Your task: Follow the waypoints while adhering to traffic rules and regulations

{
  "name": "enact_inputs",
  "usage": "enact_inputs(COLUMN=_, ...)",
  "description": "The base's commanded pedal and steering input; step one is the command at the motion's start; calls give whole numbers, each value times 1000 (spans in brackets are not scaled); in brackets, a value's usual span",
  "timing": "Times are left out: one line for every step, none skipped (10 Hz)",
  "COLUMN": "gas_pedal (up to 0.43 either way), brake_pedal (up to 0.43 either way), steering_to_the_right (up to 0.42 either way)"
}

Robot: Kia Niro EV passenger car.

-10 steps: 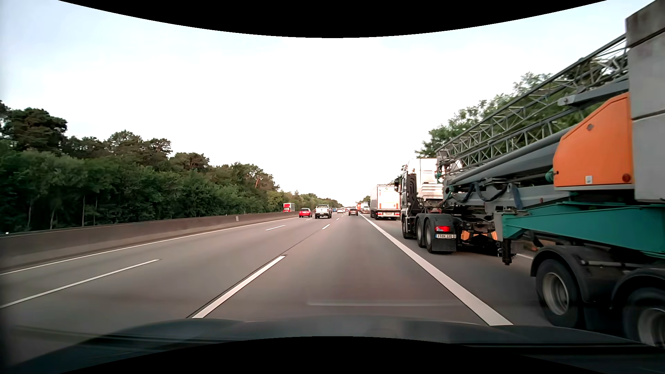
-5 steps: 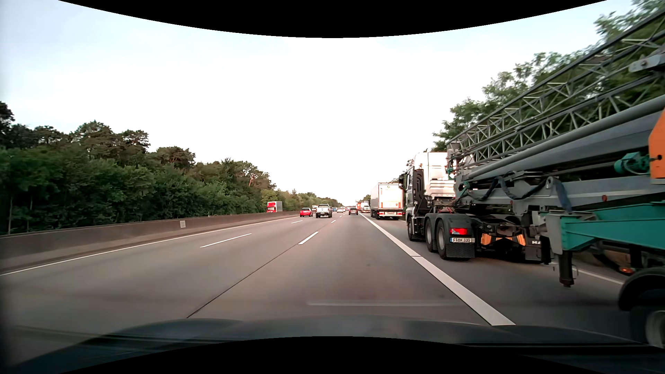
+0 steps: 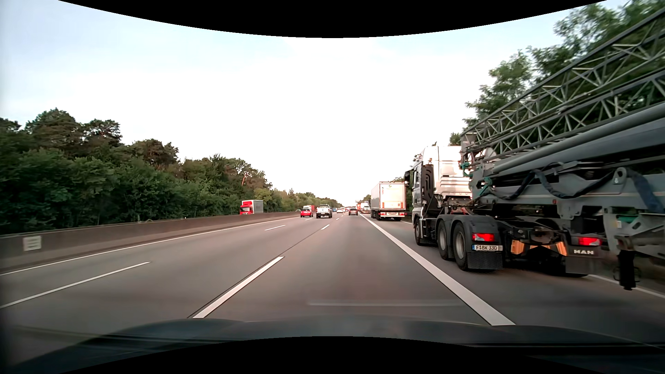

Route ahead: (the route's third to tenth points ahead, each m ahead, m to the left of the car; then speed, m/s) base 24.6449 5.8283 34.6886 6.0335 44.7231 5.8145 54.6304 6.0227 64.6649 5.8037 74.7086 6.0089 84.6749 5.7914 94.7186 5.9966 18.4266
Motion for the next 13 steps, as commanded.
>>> enact_inputs(gas_pedal=79, brake_pedal=0, steering_to_the_right=-4)
enact_inputs(gas_pedal=79, brake_pedal=0, steering_to_the_right=-4)
enact_inputs(gas_pedal=79, brake_pedal=0, steering_to_the_right=-4)
enact_inputs(gas_pedal=79, brake_pedal=0, steering_to_the_right=-4)
enact_inputs(gas_pedal=79, brake_pedal=0, steering_to_the_right=-4)
enact_inputs(gas_pedal=79, brake_pedal=0, steering_to_the_right=-4)
enact_inputs(gas_pedal=79, brake_pedal=0, steering_to_the_right=-4)
enact_inputs(gas_pedal=79, brake_pedal=0, steering_to_the_right=-4)
enact_inputs(gas_pedal=79, brake_pedal=0, steering_to_the_right=-4)
enact_inputs(gas_pedal=79, brake_pedal=0, steering_to_the_right=-4)
enact_inputs(gas_pedal=79, brake_pedal=0, steering_to_the_right=-4)
enact_inputs(gas_pedal=79, brake_pedal=0, steering_to_the_right=-4)
enact_inputs(gas_pedal=79, brake_pedal=0, steering_to_the_right=-4)
